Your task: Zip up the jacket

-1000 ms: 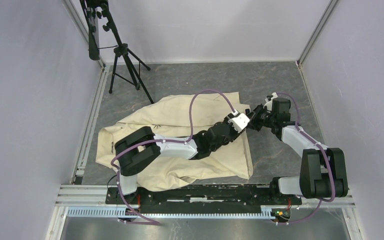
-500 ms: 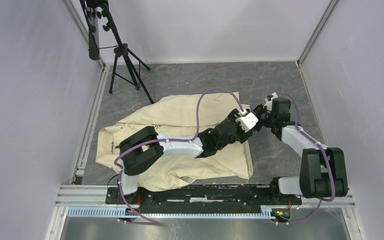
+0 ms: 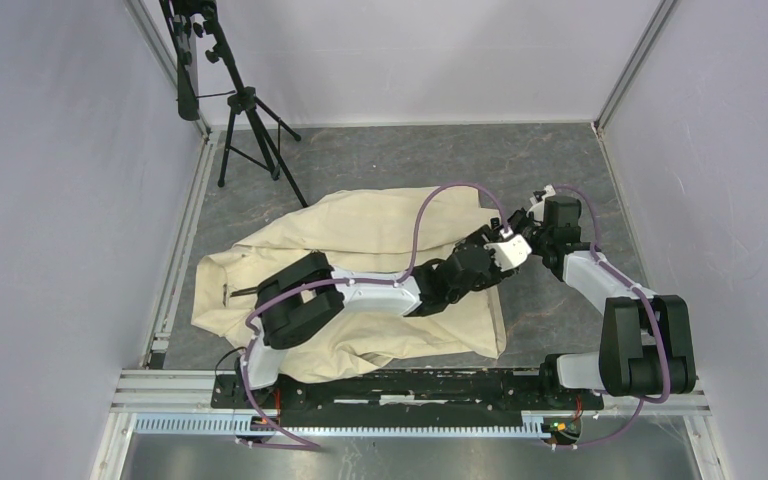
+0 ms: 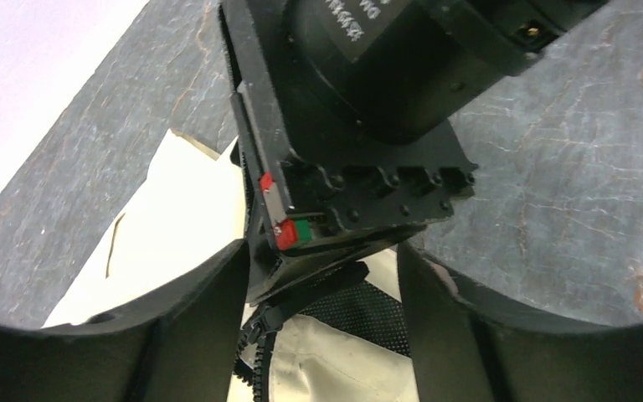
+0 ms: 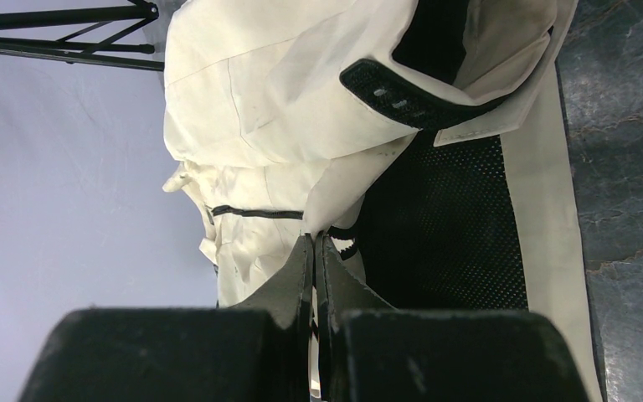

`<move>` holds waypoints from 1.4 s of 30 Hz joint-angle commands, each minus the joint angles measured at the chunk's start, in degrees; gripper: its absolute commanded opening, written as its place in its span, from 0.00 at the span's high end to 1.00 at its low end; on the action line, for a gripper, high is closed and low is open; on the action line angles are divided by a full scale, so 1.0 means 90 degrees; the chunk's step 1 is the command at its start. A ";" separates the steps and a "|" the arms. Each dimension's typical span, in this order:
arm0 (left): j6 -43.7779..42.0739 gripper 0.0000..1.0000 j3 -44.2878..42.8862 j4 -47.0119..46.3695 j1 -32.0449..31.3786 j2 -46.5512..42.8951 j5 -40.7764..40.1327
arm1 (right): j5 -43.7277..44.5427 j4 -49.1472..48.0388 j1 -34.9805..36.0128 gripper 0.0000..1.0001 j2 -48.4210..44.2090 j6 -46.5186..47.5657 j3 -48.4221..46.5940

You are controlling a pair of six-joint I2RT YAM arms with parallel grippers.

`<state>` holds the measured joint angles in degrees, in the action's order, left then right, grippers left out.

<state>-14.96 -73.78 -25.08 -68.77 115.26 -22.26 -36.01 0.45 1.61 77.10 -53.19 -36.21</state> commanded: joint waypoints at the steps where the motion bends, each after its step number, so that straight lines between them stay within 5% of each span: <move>1: -0.0427 0.34 -0.0395 0.0083 -0.0022 0.0081 -0.0532 | -0.0052 -0.0230 -0.0022 1.00 -0.0042 -0.0031 -0.0113; 6: -0.0110 0.65 -0.0258 -0.0061 -0.0015 -0.0102 -0.0549 | -0.0104 -0.0371 -0.0015 1.00 -0.0051 0.0087 -0.0088; 13: 0.0815 0.85 0.0457 -0.0616 0.0021 -0.0742 0.0108 | -0.0316 -0.1229 -0.0054 1.00 -0.0024 0.0242 0.0250; 27: 0.2306 0.98 0.1059 -0.0617 0.0438 -0.1142 0.0817 | -0.0569 -0.1688 -0.0135 1.00 0.0124 0.0440 0.0552; 42: 0.4315 0.98 0.2171 -0.1598 0.1205 -0.1386 0.1860 | -0.1073 -0.2880 -0.0359 1.00 0.0267 0.0879 0.0837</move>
<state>14.52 -55.99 -33.74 -60.58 103.79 -11.07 -43.29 -17.61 -1.28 79.00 -47.79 -28.93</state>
